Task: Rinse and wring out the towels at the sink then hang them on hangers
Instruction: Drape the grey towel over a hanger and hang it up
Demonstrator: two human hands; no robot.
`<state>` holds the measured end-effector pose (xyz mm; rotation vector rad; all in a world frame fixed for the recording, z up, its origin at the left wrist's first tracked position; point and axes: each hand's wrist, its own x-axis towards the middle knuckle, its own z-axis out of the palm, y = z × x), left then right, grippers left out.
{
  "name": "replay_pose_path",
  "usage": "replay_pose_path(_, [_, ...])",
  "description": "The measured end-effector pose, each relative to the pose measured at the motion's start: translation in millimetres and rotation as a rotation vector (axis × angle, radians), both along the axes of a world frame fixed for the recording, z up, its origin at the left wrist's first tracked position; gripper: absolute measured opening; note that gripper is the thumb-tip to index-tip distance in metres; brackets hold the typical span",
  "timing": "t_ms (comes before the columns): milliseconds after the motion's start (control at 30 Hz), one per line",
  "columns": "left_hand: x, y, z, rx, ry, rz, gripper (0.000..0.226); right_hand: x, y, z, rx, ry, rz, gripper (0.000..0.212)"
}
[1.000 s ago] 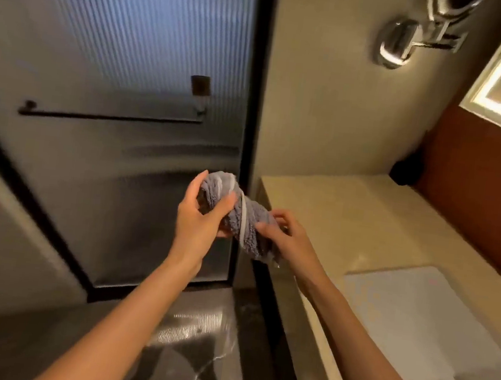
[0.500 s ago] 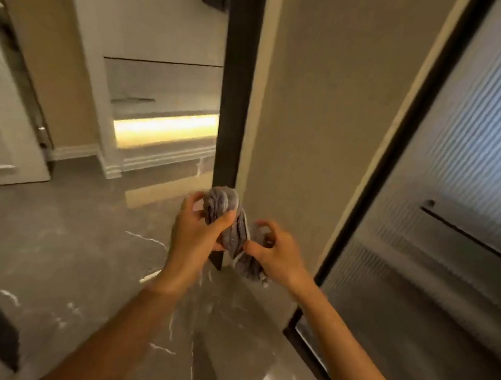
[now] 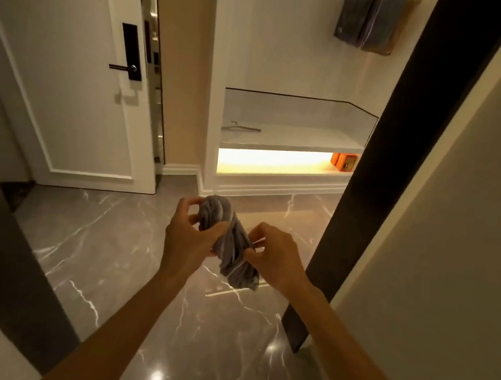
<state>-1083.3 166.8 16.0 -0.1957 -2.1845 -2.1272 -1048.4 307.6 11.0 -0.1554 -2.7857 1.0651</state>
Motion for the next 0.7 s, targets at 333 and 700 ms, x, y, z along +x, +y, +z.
replay_pose_path(333, [-267,97,17,-0.202,0.138,-0.058,0.047,-278,126,25,-0.428,0.029,-0.015,0.010])
replay_pose_path(700, [-536,197,10,-0.621,0.072,-0.236,0.057,-537,231,54,-0.907,0.072,0.014,0.026])
